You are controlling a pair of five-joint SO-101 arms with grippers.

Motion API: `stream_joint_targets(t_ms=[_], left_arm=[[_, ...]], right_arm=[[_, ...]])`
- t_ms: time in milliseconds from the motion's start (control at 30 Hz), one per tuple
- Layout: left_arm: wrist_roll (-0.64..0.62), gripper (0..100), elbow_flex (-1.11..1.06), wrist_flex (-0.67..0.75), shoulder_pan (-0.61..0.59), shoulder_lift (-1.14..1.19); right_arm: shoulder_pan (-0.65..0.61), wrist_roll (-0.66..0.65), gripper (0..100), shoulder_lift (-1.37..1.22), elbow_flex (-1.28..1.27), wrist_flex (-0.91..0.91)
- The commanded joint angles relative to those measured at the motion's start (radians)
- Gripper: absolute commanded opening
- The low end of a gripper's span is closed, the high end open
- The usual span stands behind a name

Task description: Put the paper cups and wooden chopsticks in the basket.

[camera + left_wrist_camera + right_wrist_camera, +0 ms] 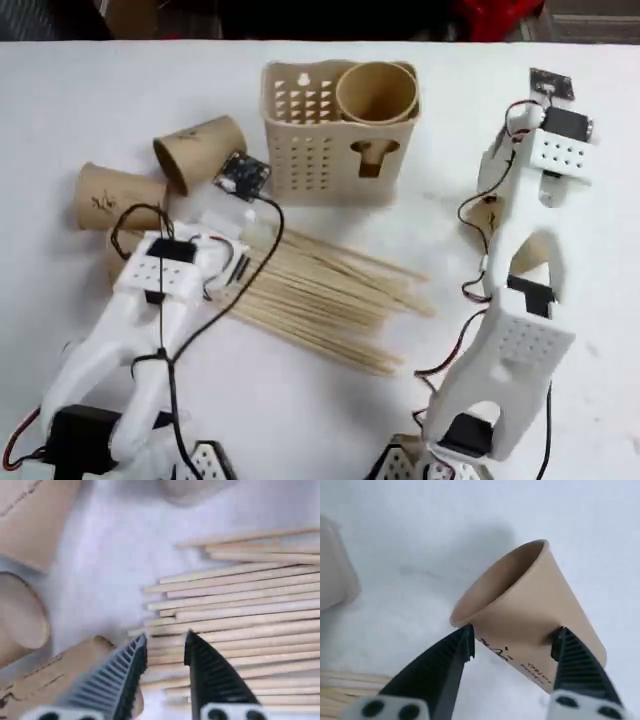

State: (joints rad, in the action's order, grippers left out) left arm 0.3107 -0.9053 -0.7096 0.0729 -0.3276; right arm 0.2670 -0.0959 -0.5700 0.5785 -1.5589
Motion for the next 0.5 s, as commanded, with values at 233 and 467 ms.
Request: stream_joint_targets(t_ms=[233, 467], left_arm=[[0.003, 14, 0.003, 0.017, 0.012, -0.045], [0.003, 14, 0.003, 0.017, 0.012, -0.045]], right_arm=[[0.205, -0.068, 24.0, -0.041, -0.006, -0.019], [0.311, -0.127, 17.3, -0.038, -0.006, -0.030]])
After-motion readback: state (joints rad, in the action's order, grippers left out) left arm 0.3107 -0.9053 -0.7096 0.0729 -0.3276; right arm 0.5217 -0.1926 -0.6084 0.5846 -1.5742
